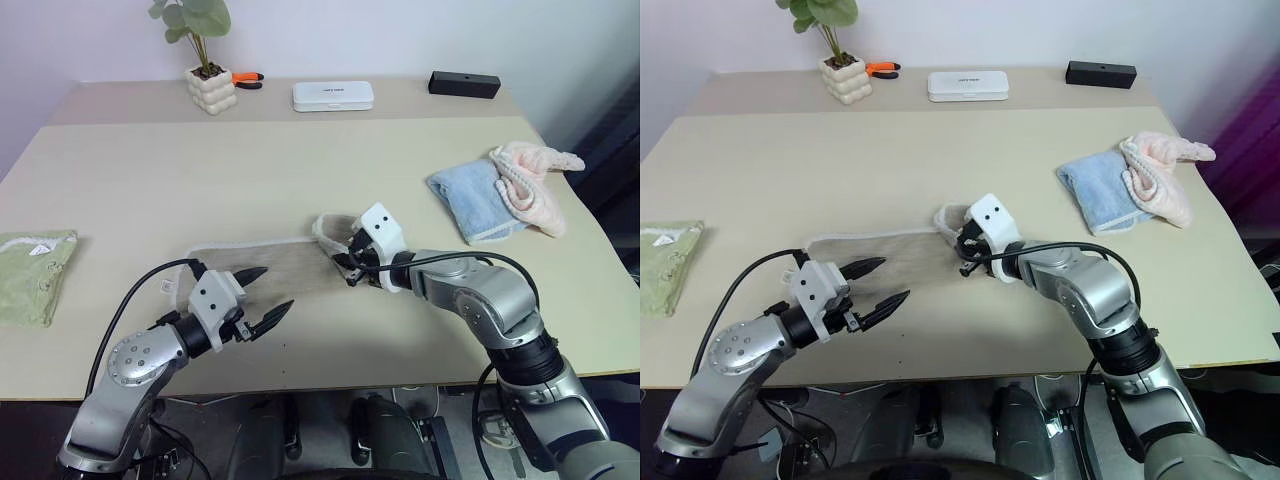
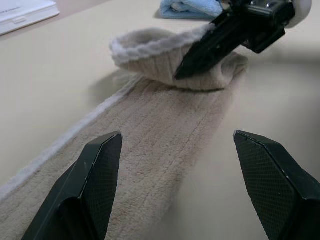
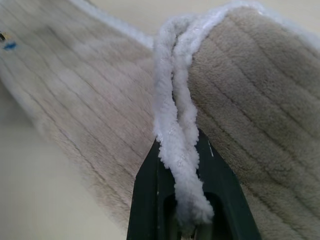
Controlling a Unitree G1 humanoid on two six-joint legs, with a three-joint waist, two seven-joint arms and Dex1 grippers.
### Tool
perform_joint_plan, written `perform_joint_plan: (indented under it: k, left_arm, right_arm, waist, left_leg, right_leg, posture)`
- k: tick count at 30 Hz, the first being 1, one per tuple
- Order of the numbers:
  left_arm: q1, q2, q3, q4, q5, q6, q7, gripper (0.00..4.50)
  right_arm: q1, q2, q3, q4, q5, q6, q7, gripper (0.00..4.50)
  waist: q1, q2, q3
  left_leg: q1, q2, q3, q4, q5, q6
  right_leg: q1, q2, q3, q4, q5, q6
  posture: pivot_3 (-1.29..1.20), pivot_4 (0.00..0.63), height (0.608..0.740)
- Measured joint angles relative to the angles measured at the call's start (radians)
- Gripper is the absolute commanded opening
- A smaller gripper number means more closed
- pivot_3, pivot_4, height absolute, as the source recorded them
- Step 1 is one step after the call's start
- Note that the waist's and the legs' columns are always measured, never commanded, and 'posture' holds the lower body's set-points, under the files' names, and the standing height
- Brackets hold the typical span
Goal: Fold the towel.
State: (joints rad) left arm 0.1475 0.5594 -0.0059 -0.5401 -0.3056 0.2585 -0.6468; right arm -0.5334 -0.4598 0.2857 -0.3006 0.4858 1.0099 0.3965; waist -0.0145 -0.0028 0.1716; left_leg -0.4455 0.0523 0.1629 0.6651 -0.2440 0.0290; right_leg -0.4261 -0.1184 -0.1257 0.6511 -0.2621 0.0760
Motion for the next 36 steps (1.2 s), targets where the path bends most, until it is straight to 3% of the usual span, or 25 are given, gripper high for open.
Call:
perform_joint_plan:
  k: [3,8,10,11,15,18,20,27,34,36]
  left_arm:
    - [0.000,0.000,0.000,-0.002,0.001,0.000,0.001,3.64]
    - [-0.002,0.001,0.000,-0.001,0.001,0.000,0.001,3.64]
    - [-0.002,0.004,0.006,0.001,0.000,0.000,0.000,3.64]
    - [0.001,0.005,0.022,0.005,-0.001,0.000,0.001,3.64]
    - [0.021,0.006,0.086,0.016,-0.017,0.001,0.012,3.64]
    - [0.049,-0.006,0.124,0.016,-0.042,0.018,0.025,3.64]
    - [0.069,-0.019,0.146,0.011,-0.058,0.027,0.040,3.64]
    - [0.202,-0.093,0.181,-0.041,-0.101,0.069,0.105,3.64]
    - [0.290,-0.179,0.208,-0.092,-0.123,0.096,0.202,3.64]
    - [0.314,-0.210,0.238,-0.104,-0.175,0.150,0.255,4.18]
  right_arm:
    - [0.006,-0.006,0.000,-0.008,0.009,-0.008,0.064,1.82]
    - [0.012,-0.041,-0.023,-0.050,0.012,-0.040,0.148,4.30]
    - [0.012,-0.059,-0.066,-0.049,0.037,-0.052,0.187,4.30]
    - [0.009,-0.069,-0.107,-0.048,0.055,-0.058,0.207,4.15]
    - [-0.039,-0.069,-0.233,0.020,0.075,-0.087,0.220,2.47]
    - [-0.048,-0.069,-0.184,0.095,0.005,-0.171,0.239,0.82]
    - [-0.050,-0.060,-0.131,0.145,-0.055,-0.241,0.250,0.02]
    - [-0.029,0.019,0.066,0.351,-0.251,-0.505,0.322,0.02]
    - [-0.016,0.024,0.077,0.378,-0.307,-0.590,0.375,0.02]
    - [-0.020,0.025,0.044,0.376,-0.303,-0.603,0.382,0.56]
  waist:
    - [0.000,0.000,0.000]
    - [0.001,0.000,0.000]
    - [0.002,0.000,0.000]
    - [0.002,0.000,0.000]
    - [-0.001,0.000,0.000]
    - [-0.003,0.000,0.000]
    - [-0.004,0.000,0.000]
    - [0.002,-0.001,0.000]
    - [-0.002,-0.001,0.000]
    - [-0.002,-0.001,0.000]
  left_leg:
    - [0.000,0.000,0.000,0.000,-0.001,0.001]
    - [0.000,0.000,0.000,0.000,-0.002,0.003]
    - [0.000,0.000,0.000,0.000,-0.002,0.003]
    - [0.000,0.000,0.000,0.000,-0.002,0.003]
    - [0.001,0.000,0.000,0.000,-0.003,0.004]
    - [0.001,0.000,0.000,-0.001,-0.002,0.003]
    - [0.001,0.000,0.000,-0.001,0.000,0.001]
    - [0.001,0.000,0.000,0.000,0.000,0.000]
    - [0.001,0.000,0.000,0.000,-0.001,0.001]
    - [0.001,0.000,0.000,0.000,-0.001,0.002]
  right_leg:
    - [0.000,0.000,0.000,0.000,0.000,0.000]
    - [0.000,0.000,0.000,0.000,0.000,0.000]
    - [0.000,0.000,0.000,0.000,0.000,0.000]
    - [0.000,0.000,0.000,0.000,0.000,0.000]
    - [0.000,0.000,0.000,0.000,0.000,0.000]
    - [0.000,0.000,0.000,0.000,0.000,0.000]
    - [0.000,0.000,0.000,0.000,0.000,0.000]
    - [0.001,0.000,0.000,0.000,0.000,0.000]
    - [0.001,0.000,0.000,-0.001,0.000,0.000]
    - [0.001,-0.001,0.000,-0.001,0.000,0.000]
  posture:
    - [0.00,0.150,0.731]
    - [0.00,0.150,0.731]
    - [0.00,0.150,0.731]
    - [0.00,0.150,0.731]
    - [0.00,0.150,0.731]
    - [0.00,0.150,0.731]
    - [0.00,0.150,0.731]
    - [0.00,0.150,0.731]
    - [0.00,0.150,0.731]
    - [0.00,0.150,0.731]
